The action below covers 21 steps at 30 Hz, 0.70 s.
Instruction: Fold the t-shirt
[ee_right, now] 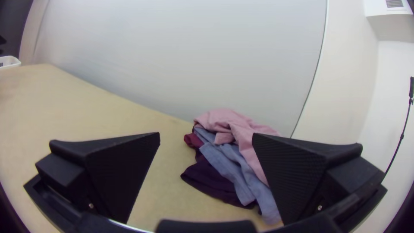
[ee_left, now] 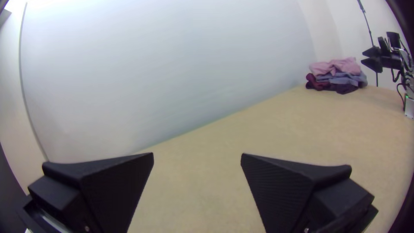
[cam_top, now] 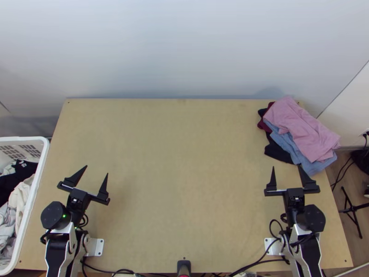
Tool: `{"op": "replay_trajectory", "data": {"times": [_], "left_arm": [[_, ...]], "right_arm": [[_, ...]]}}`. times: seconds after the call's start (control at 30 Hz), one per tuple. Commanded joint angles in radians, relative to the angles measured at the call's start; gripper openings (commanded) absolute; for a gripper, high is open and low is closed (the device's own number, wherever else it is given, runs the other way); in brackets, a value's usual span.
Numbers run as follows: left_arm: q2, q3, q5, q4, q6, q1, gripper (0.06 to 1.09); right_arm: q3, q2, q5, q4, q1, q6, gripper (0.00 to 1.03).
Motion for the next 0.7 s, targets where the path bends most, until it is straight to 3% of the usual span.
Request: {"op": "replay_trajectory", "data": {"times": [0.0,0.67], "left_arm": [[-0.004,-0.001,0.004,-0.047,-0.007,0.005,1.04],[-0.009,0.0,0.004,-0.051,-0.034,0.005,1.04]], "right_arm": [[-0.007,0.0,-0.001,-0.016,0.016,-0.017,0.99],[-0.007,-0.001,-0.001,-0.014,0.0,-0.016,0.99]]}}
